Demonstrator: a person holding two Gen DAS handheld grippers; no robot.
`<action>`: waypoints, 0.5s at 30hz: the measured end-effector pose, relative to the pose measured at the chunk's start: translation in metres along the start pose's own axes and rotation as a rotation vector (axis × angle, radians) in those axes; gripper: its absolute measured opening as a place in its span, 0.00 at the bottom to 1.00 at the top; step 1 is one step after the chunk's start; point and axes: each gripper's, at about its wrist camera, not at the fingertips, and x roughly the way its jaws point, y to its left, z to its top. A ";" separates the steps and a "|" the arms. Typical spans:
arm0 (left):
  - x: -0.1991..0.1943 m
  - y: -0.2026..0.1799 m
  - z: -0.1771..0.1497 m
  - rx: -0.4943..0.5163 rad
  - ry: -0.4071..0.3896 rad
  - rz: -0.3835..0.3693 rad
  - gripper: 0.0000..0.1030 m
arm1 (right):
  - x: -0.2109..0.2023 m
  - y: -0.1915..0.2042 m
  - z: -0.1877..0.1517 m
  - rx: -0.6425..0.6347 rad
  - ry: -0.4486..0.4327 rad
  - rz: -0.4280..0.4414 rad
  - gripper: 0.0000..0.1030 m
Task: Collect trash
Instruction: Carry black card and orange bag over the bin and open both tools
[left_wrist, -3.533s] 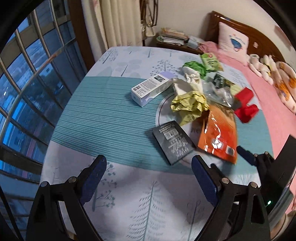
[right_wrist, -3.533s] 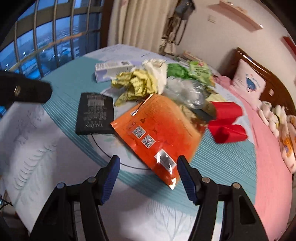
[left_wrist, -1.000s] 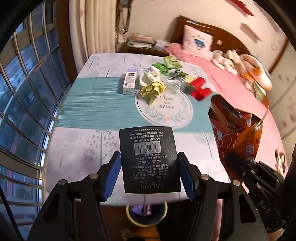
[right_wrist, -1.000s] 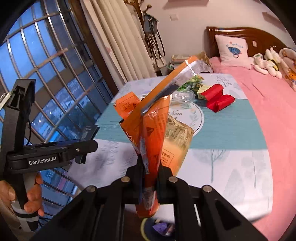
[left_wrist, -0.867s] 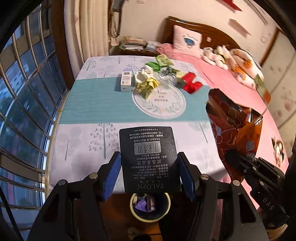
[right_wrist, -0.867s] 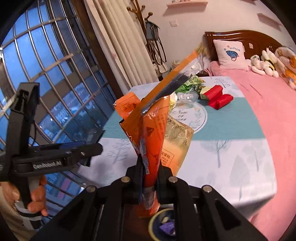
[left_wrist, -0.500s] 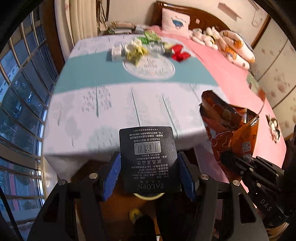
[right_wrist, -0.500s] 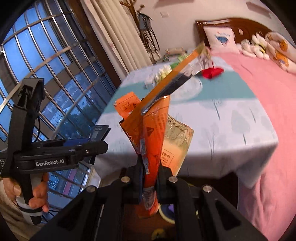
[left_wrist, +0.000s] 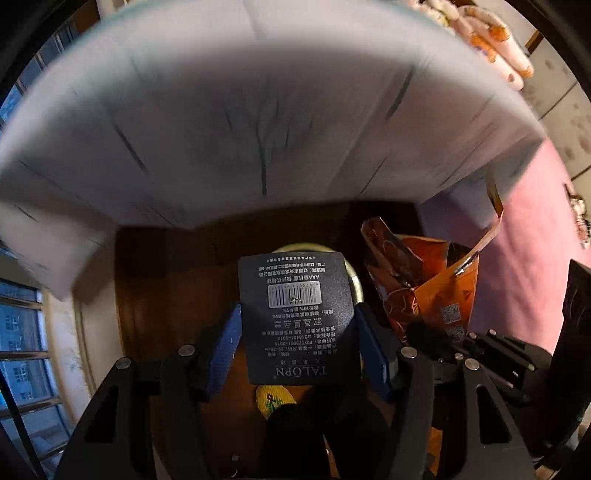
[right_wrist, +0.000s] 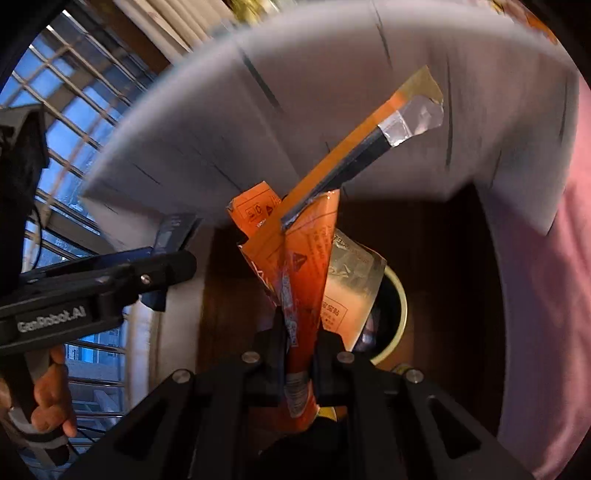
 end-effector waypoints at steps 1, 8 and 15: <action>0.020 0.001 -0.003 -0.007 0.006 0.001 0.58 | 0.022 -0.010 -0.007 0.006 0.004 -0.006 0.10; 0.161 0.010 -0.020 -0.014 0.047 0.036 0.58 | 0.149 -0.058 -0.036 -0.026 -0.016 -0.031 0.10; 0.250 0.018 -0.027 0.011 0.064 0.068 0.58 | 0.242 -0.091 -0.050 -0.067 -0.040 -0.033 0.15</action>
